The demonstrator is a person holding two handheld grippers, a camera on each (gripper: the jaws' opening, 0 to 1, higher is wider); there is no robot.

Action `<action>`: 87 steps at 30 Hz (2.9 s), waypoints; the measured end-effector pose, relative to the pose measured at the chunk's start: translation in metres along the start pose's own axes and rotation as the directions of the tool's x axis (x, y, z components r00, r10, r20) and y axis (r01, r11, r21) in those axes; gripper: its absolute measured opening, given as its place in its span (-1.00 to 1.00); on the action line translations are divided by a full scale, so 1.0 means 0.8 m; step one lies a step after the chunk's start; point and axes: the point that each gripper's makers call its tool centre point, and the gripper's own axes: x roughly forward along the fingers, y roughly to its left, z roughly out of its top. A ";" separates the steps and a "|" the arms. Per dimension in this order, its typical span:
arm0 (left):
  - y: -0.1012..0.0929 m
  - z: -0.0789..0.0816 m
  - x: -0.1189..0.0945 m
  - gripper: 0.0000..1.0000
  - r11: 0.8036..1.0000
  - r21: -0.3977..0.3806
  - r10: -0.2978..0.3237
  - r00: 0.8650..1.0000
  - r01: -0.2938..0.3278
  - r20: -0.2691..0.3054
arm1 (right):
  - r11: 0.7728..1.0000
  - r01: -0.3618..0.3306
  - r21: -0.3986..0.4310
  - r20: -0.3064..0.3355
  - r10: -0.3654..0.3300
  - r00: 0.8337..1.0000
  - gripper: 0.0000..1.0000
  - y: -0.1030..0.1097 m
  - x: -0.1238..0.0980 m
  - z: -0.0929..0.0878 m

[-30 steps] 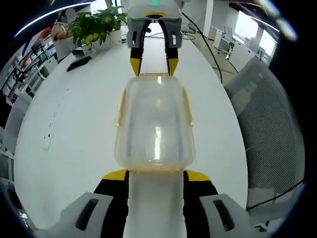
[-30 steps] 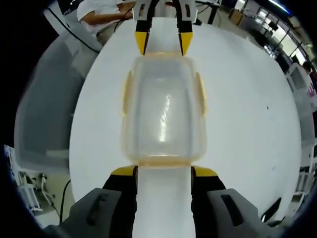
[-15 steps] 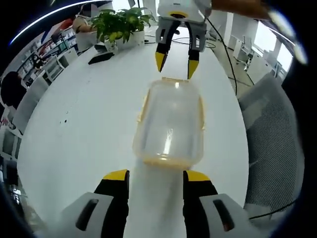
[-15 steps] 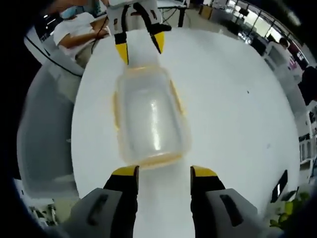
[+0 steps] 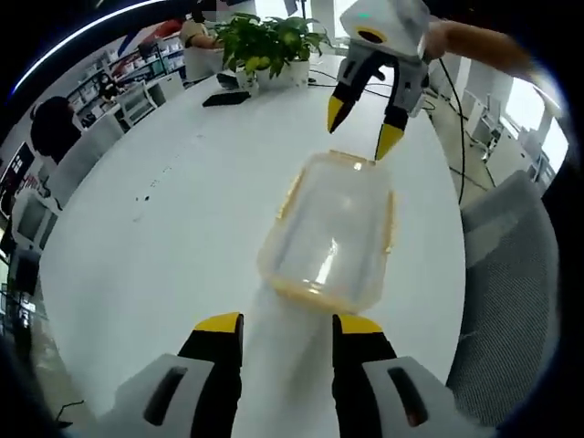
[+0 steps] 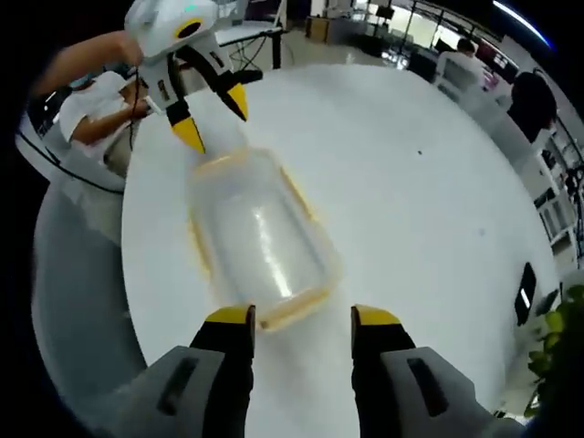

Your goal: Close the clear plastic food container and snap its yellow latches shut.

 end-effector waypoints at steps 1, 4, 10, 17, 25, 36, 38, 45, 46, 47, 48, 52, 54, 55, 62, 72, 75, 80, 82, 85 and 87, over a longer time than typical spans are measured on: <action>0.000 0.001 0.000 -0.35 0.999 -0.035 0.003 1.000 -0.003 0.012 | 1.000 0.010 0.016 0.005 -0.010 1.000 -0.22 0.000 0.001 0.000; -0.004 0.004 -0.001 -0.35 0.994 -0.107 0.005 0.999 -0.001 0.043 | 0.998 0.013 0.053 0.027 -0.014 1.000 -0.22 0.005 0.002 0.001; -0.007 0.004 0.000 -0.37 0.982 -0.189 0.032 0.998 -0.021 0.054 | 0.989 0.034 0.144 0.072 -0.044 0.996 -0.21 0.009 0.004 0.001; -0.011 0.003 0.005 -0.38 0.952 -0.301 0.086 0.993 -0.060 0.076 | 0.965 0.049 0.259 0.122 -0.083 0.989 -0.21 0.010 0.007 -0.002; -0.023 0.002 0.013 -0.35 0.922 -0.384 0.092 0.991 -0.048 0.098 | 0.918 -0.017 0.397 0.179 -0.059 0.982 -0.22 0.016 0.014 -0.002; -0.034 0.005 0.024 -0.34 0.892 -0.453 0.066 0.990 -0.004 0.121 | 0.865 -0.080 0.495 0.208 -0.029 0.978 -0.23 0.024 0.027 -0.003; -0.036 0.006 0.025 -0.35 0.889 -0.458 0.056 0.990 0.009 0.127 | 0.857 -0.078 0.509 0.212 -0.037 0.977 -0.20 0.023 0.027 -0.002; -0.044 0.010 0.031 -0.31 0.875 -0.483 0.037 0.988 0.041 0.152 | 0.856 -0.076 0.511 0.204 -0.035 0.978 -0.18 0.025 0.028 -0.003; -0.045 0.010 0.031 -0.31 0.874 -0.485 0.037 0.987 0.043 0.155 | 0.855 -0.074 0.513 0.203 -0.037 0.979 -0.18 0.025 0.028 -0.003; -0.045 0.010 0.032 -0.30 0.874 -0.484 0.038 0.987 0.044 0.158 | 0.853 -0.072 0.517 0.203 -0.040 0.978 -0.18 0.026 0.028 -0.003; -0.045 0.010 0.031 -0.30 0.874 -0.483 0.038 0.986 0.046 0.164 | 0.843 -0.071 0.532 0.199 -0.043 0.979 -0.18 0.027 0.028 -0.003; -0.046 0.010 0.033 -0.29 0.867 -0.495 0.041 0.983 0.055 0.180 | 0.838 -0.061 0.542 0.197 -0.055 0.979 -0.19 0.027 0.028 -0.002; -0.046 0.010 0.035 -0.28 0.846 -0.529 0.036 0.983 0.067 0.181 | 0.835 -0.056 0.548 0.194 -0.061 0.979 -0.20 0.027 0.029 -0.001; -0.046 0.010 0.036 -0.28 0.845 -0.531 0.035 0.983 0.067 0.180 | 0.831 -0.057 0.553 0.192 -0.061 0.980 -0.20 0.027 0.029 -0.001; -0.055 0.018 0.036 -0.35 0.806 -0.583 -0.028 0.990 0.106 0.141 | 0.814 -0.040 0.579 0.175 -0.077 0.982 -0.29 0.026 0.036 0.009; -0.049 0.012 0.039 -0.34 0.821 -0.568 0.014 0.992 0.059 0.124 | 0.797 -0.035 0.603 0.175 -0.089 0.981 -0.28 0.027 0.033 0.005; -0.048 0.012 0.039 -0.33 0.822 -0.566 0.020 0.992 0.055 0.126 | 0.794 -0.033 0.607 0.175 -0.093 0.980 -0.27 0.028 0.032 0.005; -0.048 0.010 0.038 -0.33 0.821 -0.569 0.018 0.992 0.057 0.126 | 0.791 -0.035 0.611 0.176 -0.092 0.980 -0.27 0.031 0.032 0.005; -0.048 0.008 0.036 -0.33 0.821 -0.568 0.013 0.993 0.057 0.119 | 0.791 -0.034 0.611 0.174 -0.093 0.980 -0.27 0.035 0.033 0.006; -0.048 0.003 0.033 -0.33 0.821 -0.568 0.013 0.993 0.056 0.117 | 0.790 -0.034 0.612 0.176 -0.095 0.980 -0.26 0.039 0.034 0.008; -0.048 0.000 0.031 -0.33 0.820 -0.569 0.013 0.993 0.056 0.117 | 0.790 -0.033 0.613 0.176 -0.096 0.980 -0.26 0.041 0.034 0.009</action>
